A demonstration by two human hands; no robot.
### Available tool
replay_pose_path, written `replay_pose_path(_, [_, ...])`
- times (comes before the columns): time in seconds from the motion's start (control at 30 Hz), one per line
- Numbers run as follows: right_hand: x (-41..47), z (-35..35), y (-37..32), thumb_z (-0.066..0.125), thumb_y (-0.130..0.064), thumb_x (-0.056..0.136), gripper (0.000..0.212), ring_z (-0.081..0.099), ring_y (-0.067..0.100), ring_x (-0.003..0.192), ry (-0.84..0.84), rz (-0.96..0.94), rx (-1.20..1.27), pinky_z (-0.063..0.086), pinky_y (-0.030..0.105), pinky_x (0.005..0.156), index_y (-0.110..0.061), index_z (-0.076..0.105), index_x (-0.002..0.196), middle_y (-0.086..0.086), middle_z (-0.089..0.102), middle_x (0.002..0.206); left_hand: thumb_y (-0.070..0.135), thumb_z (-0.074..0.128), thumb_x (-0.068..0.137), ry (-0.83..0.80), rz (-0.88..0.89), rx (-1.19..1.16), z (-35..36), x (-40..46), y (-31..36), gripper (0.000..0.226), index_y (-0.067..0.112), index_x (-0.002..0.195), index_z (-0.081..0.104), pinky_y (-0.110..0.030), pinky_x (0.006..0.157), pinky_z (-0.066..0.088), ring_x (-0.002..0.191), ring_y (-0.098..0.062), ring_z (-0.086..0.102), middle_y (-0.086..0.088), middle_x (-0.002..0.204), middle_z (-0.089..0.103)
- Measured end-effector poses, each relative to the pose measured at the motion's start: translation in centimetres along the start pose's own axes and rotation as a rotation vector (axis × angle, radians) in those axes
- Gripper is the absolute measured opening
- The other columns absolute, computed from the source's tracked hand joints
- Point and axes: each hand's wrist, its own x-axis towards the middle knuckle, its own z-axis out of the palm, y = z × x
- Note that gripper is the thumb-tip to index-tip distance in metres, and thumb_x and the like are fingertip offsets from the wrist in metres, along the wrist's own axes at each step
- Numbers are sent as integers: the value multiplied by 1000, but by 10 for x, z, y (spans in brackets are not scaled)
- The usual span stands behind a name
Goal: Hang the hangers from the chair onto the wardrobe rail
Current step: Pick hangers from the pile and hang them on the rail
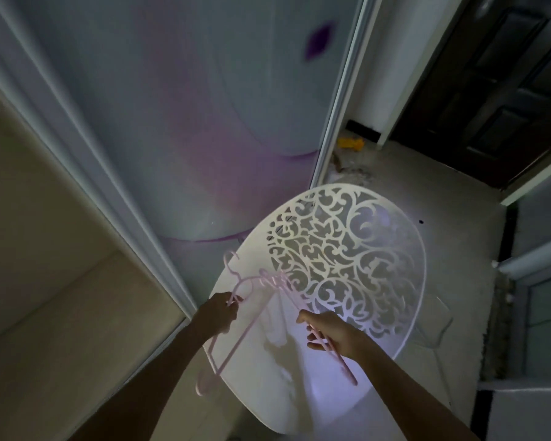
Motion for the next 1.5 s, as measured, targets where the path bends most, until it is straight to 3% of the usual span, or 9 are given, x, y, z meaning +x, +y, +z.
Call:
replay_pose_path(0.1, [-44, -3, -20, 70, -26, 73, 30, 55, 18, 78, -87, -9, -8, 54, 26, 75, -7, 54, 90, 6, 49, 84, 5, 42, 94, 19, -25, -28, -27, -34, 17, 23, 4, 106, 61, -11, 32, 32, 28, -4, 46, 0, 60, 52])
replay_pose_path(0.27, [-115, -3, -58, 77, -28, 71, 44, 60, 21, 72, -180, -36, -84, 59, 33, 75, -5, 54, 100, 10, 54, 80, 13, 48, 95, 76, -16, 13, -74, -114, 45, 22, 4, 78, 59, -18, 49, 38, 52, -10, 44, -7, 69, 53])
replay_pose_path(0.43, [-175, 26, -88, 71, -40, 77, 39, 67, 22, 60, -321, -87, -281, 58, 31, 63, -4, 59, 83, 12, 66, 69, 7, 57, 90, 307, -99, -270, -122, -206, 23, 34, 6, 55, 53, -20, 42, 37, 24, -3, 41, 3, 35, 48])
replay_pose_path(0.67, [-241, 122, -137, 61, -50, 82, 50, 65, 23, 73, -513, -211, -500, 57, 33, 74, -2, 56, 94, 16, 68, 84, 7, 61, 86, 619, -149, -547, -199, -331, -25, 31, 4, 56, 52, -14, 32, 35, 18, -7, 33, 6, 25, 41])
replay_pose_path(0.83, [-300, 235, -174, 56, -59, 76, 52, 62, 14, 63, -586, -392, -703, 49, 22, 47, -10, 50, 92, 12, 66, 85, 12, 53, 92, 795, -161, -537, -278, -410, -76, 31, 10, 62, 48, -14, 30, 38, 20, -3, 44, -5, 55, 50])
replay_pose_path(1.13, [-392, 385, -240, 63, -49, 80, 43, 66, 19, 56, -664, -697, -384, 50, 22, 42, -16, 55, 107, 18, 66, 87, 4, 57, 88, 1003, -73, -676, -418, -477, -136, 32, 2, 57, 50, -13, 24, 34, 16, -7, 35, -8, 59, 44])
replay_pose_path(1.27, [-410, 434, -272, 59, -50, 84, 38, 67, 16, 49, -609, -748, -242, 51, 22, 43, -18, 54, 103, 12, 66, 85, 5, 52, 91, 1021, 19, -749, -461, -480, -137, 26, 3, 66, 53, -14, 24, 35, 43, -19, 42, -8, 64, 46])
replay_pose_path(1.43, [-413, 479, -327, 56, -54, 83, 40, 66, 7, 57, -580, -787, -171, 53, 22, 55, -19, 58, 104, 3, 67, 90, 10, 55, 91, 968, 61, -821, -508, -464, -129, 31, 6, 60, 51, -17, 37, 43, 44, -16, 44, -7, 58, 45])
replay_pose_path(1.5, [-413, 486, -348, 55, -48, 86, 31, 65, 12, 48, -606, -784, -135, 54, 22, 48, -18, 58, 94, 4, 69, 69, 12, 55, 91, 947, 84, -846, -525, -456, -125, 32, 7, 59, 52, -18, 42, 45, 41, -13, 47, -3, 45, 47])
